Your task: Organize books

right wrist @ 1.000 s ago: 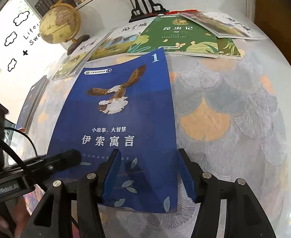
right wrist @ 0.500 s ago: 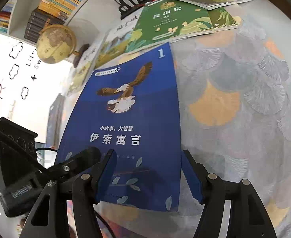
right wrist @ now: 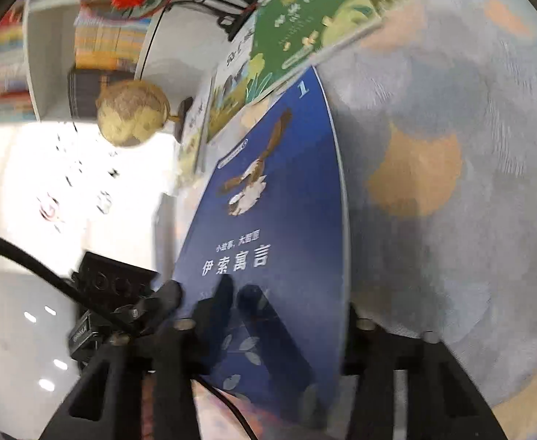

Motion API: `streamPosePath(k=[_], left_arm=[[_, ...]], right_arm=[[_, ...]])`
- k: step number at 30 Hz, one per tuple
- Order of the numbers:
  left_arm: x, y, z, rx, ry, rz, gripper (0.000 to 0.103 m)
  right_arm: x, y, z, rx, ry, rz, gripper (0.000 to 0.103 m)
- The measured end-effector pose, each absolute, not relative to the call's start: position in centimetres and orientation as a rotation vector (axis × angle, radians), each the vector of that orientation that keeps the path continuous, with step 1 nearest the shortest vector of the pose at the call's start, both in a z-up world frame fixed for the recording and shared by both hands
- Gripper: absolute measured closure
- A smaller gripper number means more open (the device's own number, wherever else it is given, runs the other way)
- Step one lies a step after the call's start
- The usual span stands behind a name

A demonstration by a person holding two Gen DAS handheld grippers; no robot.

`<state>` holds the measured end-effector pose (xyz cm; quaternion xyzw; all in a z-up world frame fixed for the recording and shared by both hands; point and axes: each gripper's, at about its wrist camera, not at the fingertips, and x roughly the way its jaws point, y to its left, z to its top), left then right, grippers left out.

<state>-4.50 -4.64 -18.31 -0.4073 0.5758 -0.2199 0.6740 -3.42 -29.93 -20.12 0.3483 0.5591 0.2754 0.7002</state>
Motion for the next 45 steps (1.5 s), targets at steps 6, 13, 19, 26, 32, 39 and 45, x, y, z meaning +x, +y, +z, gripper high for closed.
streamPosePath(k=[6, 13, 19, 26, 32, 39, 45], left_arm=[[-5.2, -8.5, -17.0, -0.383, 1.318, -0.318, 0.072], [-6.3, -8.2, -15.6, -0.276, 1.242, -0.281, 0.074], [-7.5, -5.9, -13.3, -0.266, 1.171, -0.260, 0.074], [-8.8, -1.6, -11.2, -0.292, 1.114, -0.238, 0.074], [-9.4, 3.7, -9.1, -0.334, 1.069, -0.209, 0.074], [-9.8, 11.0, -6.0, -0.344, 0.989, -0.169, 0.074], [-9.4, 18.3, -3.6, -0.322, 0.925, -0.113, 0.074]], right_arm=[[-4.8, -24.9, -17.7, 0.253, 1.182, 0.574, 0.073], [-6.6, -21.9, -17.0, 0.003, 1.116, 0.602, 0.073], [-7.4, -19.4, -15.3, -0.121, 1.046, 0.656, 0.073], [-8.4, -15.5, -12.7, -0.165, 0.980, 0.719, 0.073], [-8.2, -10.9, -10.2, -0.189, 0.931, 0.758, 0.073], [-8.2, -4.2, -7.3, -0.202, 0.858, 0.807, 0.073], [-7.2, 2.8, -4.9, -0.201, 0.789, 0.855, 0.073]])
